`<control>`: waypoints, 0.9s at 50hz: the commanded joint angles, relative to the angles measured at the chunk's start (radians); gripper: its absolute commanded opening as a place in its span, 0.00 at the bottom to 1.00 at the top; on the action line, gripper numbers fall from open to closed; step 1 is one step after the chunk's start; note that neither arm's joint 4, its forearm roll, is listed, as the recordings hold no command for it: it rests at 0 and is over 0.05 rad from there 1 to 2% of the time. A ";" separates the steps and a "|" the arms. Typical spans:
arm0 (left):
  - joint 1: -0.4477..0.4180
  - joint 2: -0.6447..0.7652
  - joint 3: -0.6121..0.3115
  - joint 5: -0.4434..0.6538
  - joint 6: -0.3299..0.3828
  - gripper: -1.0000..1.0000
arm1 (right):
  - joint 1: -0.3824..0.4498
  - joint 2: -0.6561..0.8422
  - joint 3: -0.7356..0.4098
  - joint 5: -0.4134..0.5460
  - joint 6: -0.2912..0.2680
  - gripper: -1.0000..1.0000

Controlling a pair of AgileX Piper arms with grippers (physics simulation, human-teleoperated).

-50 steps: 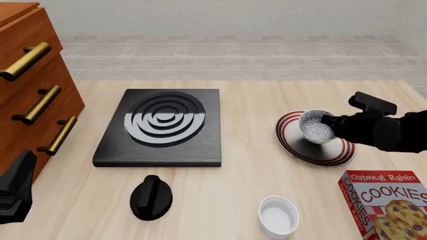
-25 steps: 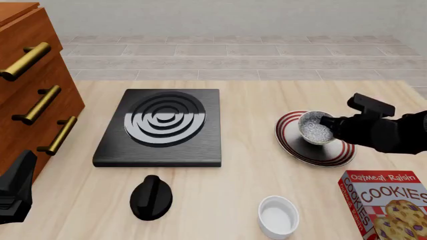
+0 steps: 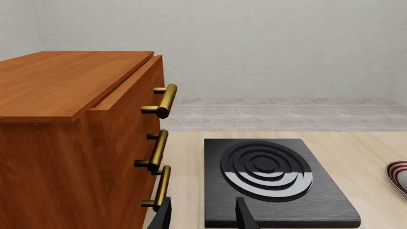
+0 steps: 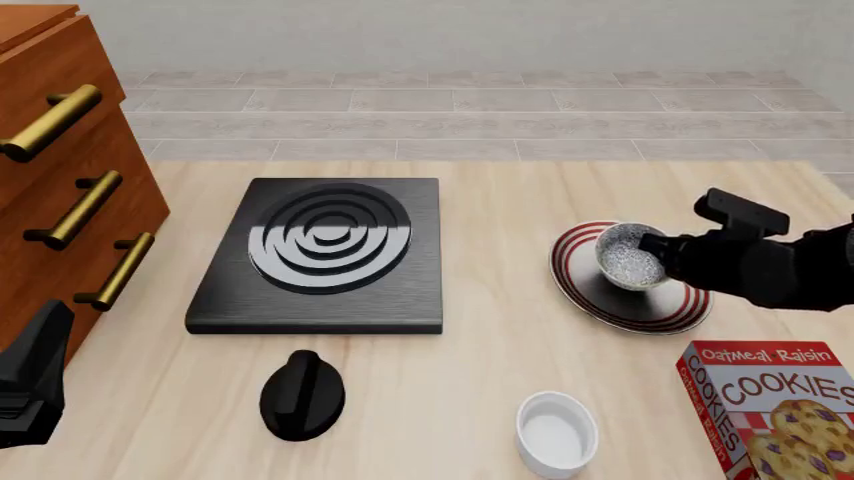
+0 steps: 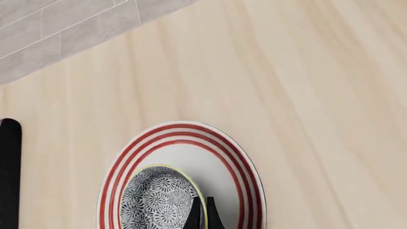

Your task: Pick the akita bowl on the cookies box and place it on the plate.

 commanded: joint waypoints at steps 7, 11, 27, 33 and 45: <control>0.000 0.000 0.000 0.000 0.000 1.00 | 0.007 0.011 0.013 -0.027 0.032 0.00; 0.000 0.000 0.000 0.000 0.000 1.00 | 0.004 0.014 0.014 -0.031 0.034 0.00; 0.000 0.000 0.000 0.000 0.000 1.00 | 0.004 0.003 0.019 -0.034 0.050 1.00; 0.000 0.000 0.000 0.000 0.000 1.00 | 0.001 -0.002 0.022 -0.035 0.056 1.00; 0.000 0.000 0.000 0.000 0.000 1.00 | 0.005 -0.025 0.024 -0.026 0.066 1.00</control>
